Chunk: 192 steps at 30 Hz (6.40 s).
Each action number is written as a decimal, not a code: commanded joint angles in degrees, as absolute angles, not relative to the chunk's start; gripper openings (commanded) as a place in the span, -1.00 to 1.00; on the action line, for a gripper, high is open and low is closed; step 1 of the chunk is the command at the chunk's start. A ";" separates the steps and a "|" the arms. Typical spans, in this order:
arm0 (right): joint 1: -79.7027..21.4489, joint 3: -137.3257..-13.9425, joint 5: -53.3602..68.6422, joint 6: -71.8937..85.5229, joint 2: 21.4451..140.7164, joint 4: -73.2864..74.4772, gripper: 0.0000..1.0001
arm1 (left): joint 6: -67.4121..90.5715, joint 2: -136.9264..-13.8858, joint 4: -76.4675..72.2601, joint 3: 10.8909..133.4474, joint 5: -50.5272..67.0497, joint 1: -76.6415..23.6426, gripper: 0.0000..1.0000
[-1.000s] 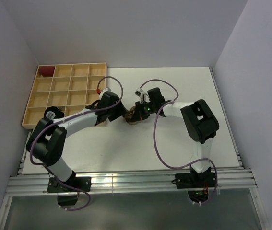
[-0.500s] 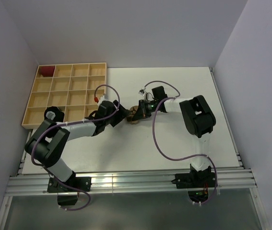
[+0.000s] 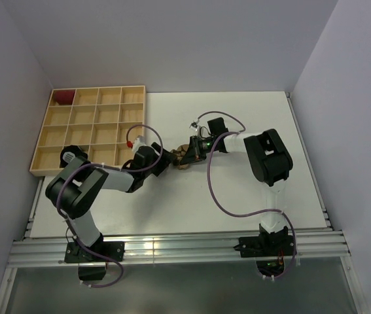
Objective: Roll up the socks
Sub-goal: Roll the sock at the center of the board.
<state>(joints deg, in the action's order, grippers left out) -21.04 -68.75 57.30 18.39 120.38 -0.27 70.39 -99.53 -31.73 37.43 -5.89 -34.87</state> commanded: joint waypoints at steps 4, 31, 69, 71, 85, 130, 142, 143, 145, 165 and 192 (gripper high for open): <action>-21.45 -67.32 51.94 18.19 124.54 6.68 -1.00 | 71.54 -104.76 -39.90 38.14 -6.94 -34.98 0.33; -34.70 -43.78 0.15 9.15 88.96 -14.05 0.25 | 56.17 -109.24 -0.19 56.86 -4.49 -35.86 -0.71; -52.21 -45.09 -24.71 -9.94 103.90 -29.97 0.27 | 49.31 -112.67 14.85 67.59 4.13 -34.54 -0.70; -51.33 -43.60 -23.30 -8.35 100.74 -29.88 0.30 | 49.39 -112.85 15.20 67.76 4.13 -34.28 -0.70; -50.27 -42.63 -20.92 -7.21 101.60 -31.38 0.32 | 50.27 -113.73 18.19 70.75 6.50 -32.70 -0.70; -22.51 -55.46 45.34 19.77 114.08 -8.62 -1.00 | 61.52 -98.71 -9.21 57.94 2.81 -32.08 0.48; -19.34 -59.59 52.12 25.93 121.81 -4.75 -1.00 | 66.96 -97.11 -29.07 43.07 0.26 -36.04 0.45; -19.25 -59.76 52.38 26.36 122.08 -4.66 -1.00 | 67.41 -97.29 -30.57 41.85 -1.82 -36.12 0.47; -19.25 -60.29 52.82 26.46 122.69 -3.87 -1.00 | 68.46 -97.73 -34.17 40.17 -2.37 -36.12 0.50; -19.16 -61.70 53.09 27.25 125.16 -0.44 -1.00 | 71.37 -107.75 -42.19 40.52 -4.84 -35.95 0.38; -27.22 -45.72 11.92 12.24 86.95 -8.43 0.22 | 63.03 -110.83 -0.20 54.74 -0.88 -36.04 -0.53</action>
